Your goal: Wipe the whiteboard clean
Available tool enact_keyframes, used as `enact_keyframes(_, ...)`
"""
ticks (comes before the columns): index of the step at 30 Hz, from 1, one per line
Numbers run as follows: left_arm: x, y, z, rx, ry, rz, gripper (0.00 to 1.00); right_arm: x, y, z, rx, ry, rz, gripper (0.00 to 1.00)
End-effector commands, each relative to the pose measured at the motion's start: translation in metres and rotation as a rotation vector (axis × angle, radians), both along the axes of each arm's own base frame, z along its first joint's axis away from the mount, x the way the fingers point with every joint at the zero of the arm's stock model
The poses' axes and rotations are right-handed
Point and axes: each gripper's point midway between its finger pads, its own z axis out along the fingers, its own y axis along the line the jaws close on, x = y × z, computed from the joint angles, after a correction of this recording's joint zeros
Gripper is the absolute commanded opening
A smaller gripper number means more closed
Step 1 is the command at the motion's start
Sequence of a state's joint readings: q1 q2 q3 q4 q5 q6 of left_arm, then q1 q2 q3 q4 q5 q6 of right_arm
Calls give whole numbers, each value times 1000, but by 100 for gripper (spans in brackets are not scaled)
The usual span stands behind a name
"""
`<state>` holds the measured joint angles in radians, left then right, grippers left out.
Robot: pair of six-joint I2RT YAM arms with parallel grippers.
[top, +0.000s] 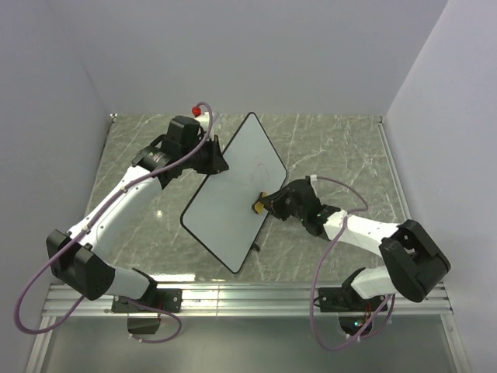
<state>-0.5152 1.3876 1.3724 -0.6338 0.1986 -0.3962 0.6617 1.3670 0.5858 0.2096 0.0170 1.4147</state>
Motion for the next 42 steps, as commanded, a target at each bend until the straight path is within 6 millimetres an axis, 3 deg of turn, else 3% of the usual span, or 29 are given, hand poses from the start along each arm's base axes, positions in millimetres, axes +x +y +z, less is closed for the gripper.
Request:
enact_keyframes(1,-31,11,-51,206,147,-60,0,37,16,63,80,-123,7,0)
enact_keyframes(3,-32,10,-52,229,145,-61,0,51,16,84,95,-159,6,0)
enact_keyframes(4,-34,8,-53,239,149,-70,0,63,19,110,118,-205,4,0)
enact_keyframes(6,-34,7,-53,251,149,-69,0,78,21,122,121,-219,12,0)
enact_keyframes(7,-36,5,-55,255,151,-76,0,89,25,146,145,-260,13,0)
enact_keyframes(9,-35,3,-54,254,149,-74,0,103,30,148,142,-256,22,0)
enact_keyframes(10,-35,2,-55,251,151,-76,0,112,34,168,159,-289,25,0)
enact_keyframes(15,-32,-2,-51,246,145,-76,0,125,42,158,141,-260,40,0)
enact_keyframes(16,-32,-3,-50,243,145,-76,0,120,39,139,132,-224,42,0)
enact_keyframes(18,-31,-5,-46,234,139,-76,0,116,30,125,153,-202,22,0)
enact_keyframes(19,-31,-5,-44,230,137,-75,0,106,23,97,133,-151,15,0)
enact_keyframes(21,-30,-5,-44,230,135,-72,0,89,11,68,106,-108,7,0)
enact_keyframes(23,-30,-4,-45,233,135,-71,0,76,4,55,95,-92,11,0)
enact_keyframes(24,-30,-4,-44,235,133,-71,0,63,-3,33,72,-50,11,0)
enact_keyframes(26,-30,-4,-45,236,133,-70,0,49,-9,27,82,-44,5,0)
enact_keyframes(27,-30,-3,-45,240,132,-69,0,36,-14,10,66,-11,7,0)
enact_keyframes(30,-29,-4,-46,242,132,-73,0,21,-21,-4,61,13,0,0)
enact_keyframes(35,-28,-2,-50,263,136,-78,0,30,-16,2,66,5,-2,0)
enact_keyframes(36,-28,-2,-50,267,136,-82,0,41,-10,19,80,-29,1,0)
enact_keyframes(38,-29,-1,-51,273,134,-85,0,53,-6,30,75,-44,2,0)
enact_keyframes(39,-29,-1,-51,276,133,-89,0,70,-3,52,98,-88,-8,0)
enact_keyframes(41,-31,-1,-52,285,135,-91,0,86,1,67,117,-108,-10,0)
enact_keyframes(42,-33,-3,-54,296,132,-101,0,104,1,93,143,-157,-23,0)
